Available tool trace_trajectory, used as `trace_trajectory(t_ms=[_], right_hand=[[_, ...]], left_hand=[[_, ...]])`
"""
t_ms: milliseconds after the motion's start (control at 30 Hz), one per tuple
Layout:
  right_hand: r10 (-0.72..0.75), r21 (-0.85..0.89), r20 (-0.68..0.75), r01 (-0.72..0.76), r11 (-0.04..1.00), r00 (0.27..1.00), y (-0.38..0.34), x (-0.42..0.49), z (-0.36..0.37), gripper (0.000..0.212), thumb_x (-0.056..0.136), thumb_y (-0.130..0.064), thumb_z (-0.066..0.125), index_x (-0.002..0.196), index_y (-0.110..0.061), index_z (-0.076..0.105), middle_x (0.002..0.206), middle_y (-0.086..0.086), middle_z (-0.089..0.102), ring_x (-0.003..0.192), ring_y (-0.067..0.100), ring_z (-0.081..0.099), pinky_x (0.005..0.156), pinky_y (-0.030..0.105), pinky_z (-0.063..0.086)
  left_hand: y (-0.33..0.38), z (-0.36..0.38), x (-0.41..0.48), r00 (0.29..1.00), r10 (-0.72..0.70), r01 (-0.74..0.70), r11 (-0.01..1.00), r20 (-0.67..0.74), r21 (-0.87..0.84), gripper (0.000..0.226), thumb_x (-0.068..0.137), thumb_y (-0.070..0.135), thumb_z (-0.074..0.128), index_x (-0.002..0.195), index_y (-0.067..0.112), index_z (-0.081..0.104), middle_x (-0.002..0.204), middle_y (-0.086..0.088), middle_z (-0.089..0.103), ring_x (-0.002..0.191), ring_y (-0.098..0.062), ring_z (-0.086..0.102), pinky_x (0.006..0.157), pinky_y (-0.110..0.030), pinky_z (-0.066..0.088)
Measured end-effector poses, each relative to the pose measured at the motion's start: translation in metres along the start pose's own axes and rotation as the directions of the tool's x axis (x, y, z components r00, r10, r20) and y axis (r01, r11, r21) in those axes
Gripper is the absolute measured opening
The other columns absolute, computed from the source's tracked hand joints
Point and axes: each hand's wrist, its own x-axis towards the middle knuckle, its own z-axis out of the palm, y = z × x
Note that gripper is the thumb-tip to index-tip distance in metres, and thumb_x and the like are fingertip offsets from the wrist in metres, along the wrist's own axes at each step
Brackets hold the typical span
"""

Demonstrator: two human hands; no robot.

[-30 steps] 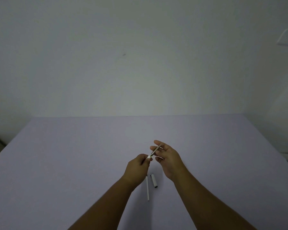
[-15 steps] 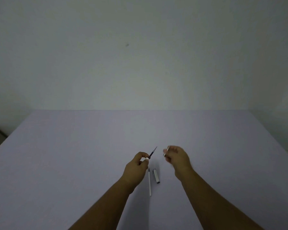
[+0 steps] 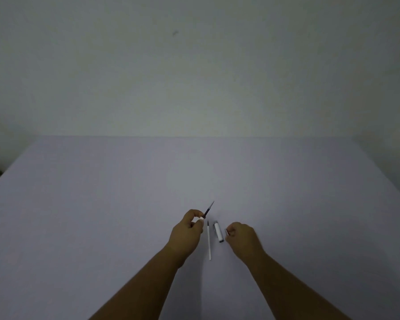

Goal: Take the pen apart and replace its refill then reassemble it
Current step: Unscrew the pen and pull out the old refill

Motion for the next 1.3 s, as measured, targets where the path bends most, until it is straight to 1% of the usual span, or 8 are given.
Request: trace_trajectory(t_ms=[333, 533, 700, 800, 967, 1167, 1233, 1300], right_hand=[[-0.025, 0.0, -0.016, 0.025, 1.0, 1.0, 0.001, -0.002, 0.001, 0.025, 0.088, -0.018, 0.058, 0.107, -0.004, 0.065, 0.109, 0.015, 0.067, 0.105, 0.028, 0.06, 0.091, 0.035, 0.047], [0.08, 0.228, -0.119, -0.051, 0.972, 0.99, -0.009, -0.005, -0.011, 0.024, 0.088, -0.019, 0.058, 0.107, -0.006, 0.067, 0.105, 0.011, 0.069, 0.102, 0.025, 0.062, 0.091, 0.031, 0.046], [0.116, 0.786, 0.04, -0.103, 0.609, 0.992, -0.038, -0.006, -0.037, 0.006, 0.086, -0.019, 0.064, 0.083, -0.016, 0.069, 0.075, 0.001, 0.06, 0.067, 0.014, 0.052, 0.068, 0.029, 0.047], [0.024, 0.844, 0.104, -0.101, 0.527, 0.994, -0.051, -0.008, -0.043, 0.007, 0.083, -0.017, 0.066, 0.08, -0.013, 0.071, 0.067, 0.0, 0.056, 0.06, 0.012, 0.047, 0.063, 0.026, 0.041], [0.053, 0.848, 0.114, -0.125, 0.515, 0.992, -0.057, -0.003, -0.045, 0.006, 0.083, -0.016, 0.067, 0.077, -0.014, 0.068, 0.061, -0.003, 0.052, 0.059, 0.012, 0.044, 0.061, 0.026, 0.04], [0.204, 0.963, 0.055, -0.105, 0.247, 0.977, -0.048, 0.016, -0.069, 0.013, 0.089, -0.008, 0.059, 0.077, -0.012, 0.061, 0.071, 0.003, 0.06, 0.06, 0.011, 0.05, 0.055, 0.021, 0.043], [0.236, 0.918, 0.015, -0.107, 0.381, 0.972, -0.036, 0.021, -0.07, 0.017, 0.09, -0.011, 0.058, 0.072, -0.012, 0.061, 0.068, 0.004, 0.058, 0.057, 0.011, 0.05, 0.055, 0.022, 0.045], [0.212, 0.724, -0.025, -0.128, 0.678, 0.977, -0.023, 0.022, -0.065, 0.019, 0.088, -0.016, 0.061, 0.069, -0.012, 0.062, 0.066, 0.005, 0.058, 0.061, 0.016, 0.053, 0.062, 0.032, 0.05]], left_hand=[[0.0, 0.003, 0.001, 1.0, -0.003, 0.003, 1.0, 0.023, -0.01, 0.019, 0.098, 0.025, 0.041, 0.106, 0.025, 0.057, 0.079, -0.001, 0.055, 0.061, -0.014, 0.045, 0.057, -0.022, 0.04], [0.002, 0.003, 0.0, 1.0, -0.007, 0.007, 1.0, 0.027, 0.002, 0.02, 0.098, 0.026, 0.039, 0.108, 0.025, 0.056, 0.082, -0.001, 0.056, 0.063, -0.014, 0.045, 0.058, -0.022, 0.041], [0.008, 0.007, 0.001, 0.999, 0.003, -0.004, 1.0, 0.033, 0.001, 0.02, 0.099, 0.026, 0.039, 0.11, 0.026, 0.055, 0.084, -0.001, 0.057, 0.064, -0.015, 0.047, 0.056, -0.021, 0.042], [0.011, 0.01, 0.001, 0.999, 0.021, -0.02, 1.0, 0.039, -0.01, 0.02, 0.099, 0.025, 0.039, 0.11, 0.026, 0.055, 0.083, -0.002, 0.058, 0.065, -0.016, 0.047, 0.058, -0.022, 0.042], [0.013, 0.012, 0.001, 0.998, 0.029, -0.028, 0.999, 0.049, -0.024, 0.019, 0.098, 0.025, 0.04, 0.109, 0.025, 0.056, 0.084, -0.003, 0.059, 0.069, -0.017, 0.047, 0.061, -0.024, 0.042], [0.007, 0.01, 0.003, 1.0, -0.005, 0.006, 1.0, 0.015, -0.027, 0.017, 0.098, 0.027, 0.042, 0.105, 0.021, 0.056, 0.087, -0.001, 0.058, 0.068, -0.013, 0.049, 0.061, -0.022, 0.043], [0.004, 0.009, 0.004, 1.0, -0.021, 0.021, 0.999, -0.002, -0.044, 0.016, 0.097, 0.027, 0.044, 0.105, 0.021, 0.056, 0.09, -0.001, 0.058, 0.069, -0.013, 0.05, 0.06, -0.021, 0.043], [0.0, 0.008, 0.004, 0.999, -0.038, 0.037, 0.998, -0.006, -0.044, 0.017, 0.097, 0.027, 0.044, 0.103, 0.019, 0.058, 0.089, 0.001, 0.058, 0.073, -0.014, 0.052, 0.061, -0.022, 0.042]])
